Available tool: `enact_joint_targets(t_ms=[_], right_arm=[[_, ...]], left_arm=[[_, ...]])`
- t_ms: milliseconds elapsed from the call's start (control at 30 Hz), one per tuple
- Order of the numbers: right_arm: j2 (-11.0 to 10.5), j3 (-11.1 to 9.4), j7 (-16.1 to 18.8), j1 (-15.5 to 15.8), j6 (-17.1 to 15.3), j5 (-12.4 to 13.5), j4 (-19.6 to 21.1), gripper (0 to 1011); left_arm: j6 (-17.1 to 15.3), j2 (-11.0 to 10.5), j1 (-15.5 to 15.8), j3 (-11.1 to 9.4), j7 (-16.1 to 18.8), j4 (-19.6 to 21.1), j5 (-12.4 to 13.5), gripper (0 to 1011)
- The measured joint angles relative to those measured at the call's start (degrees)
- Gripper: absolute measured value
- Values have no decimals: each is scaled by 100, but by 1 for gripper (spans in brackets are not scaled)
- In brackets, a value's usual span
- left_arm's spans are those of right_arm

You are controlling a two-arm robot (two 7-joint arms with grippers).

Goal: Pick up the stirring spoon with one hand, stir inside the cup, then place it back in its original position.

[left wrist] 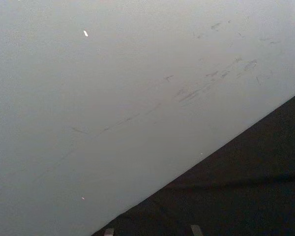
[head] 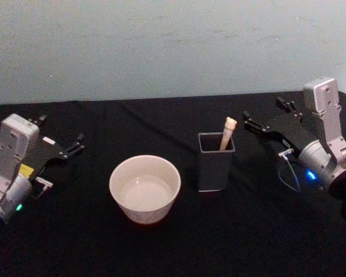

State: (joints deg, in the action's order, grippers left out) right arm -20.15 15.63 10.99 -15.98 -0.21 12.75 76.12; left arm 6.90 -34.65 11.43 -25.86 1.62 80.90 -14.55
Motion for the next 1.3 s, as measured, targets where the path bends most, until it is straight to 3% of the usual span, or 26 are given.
enact_joint_targets(t_ms=[1300], right_arm=[[0, 0, 0, 0, -1, -1, 0, 1000]], left_arm=[[0, 0, 0, 0, 0, 0, 0, 1001]])
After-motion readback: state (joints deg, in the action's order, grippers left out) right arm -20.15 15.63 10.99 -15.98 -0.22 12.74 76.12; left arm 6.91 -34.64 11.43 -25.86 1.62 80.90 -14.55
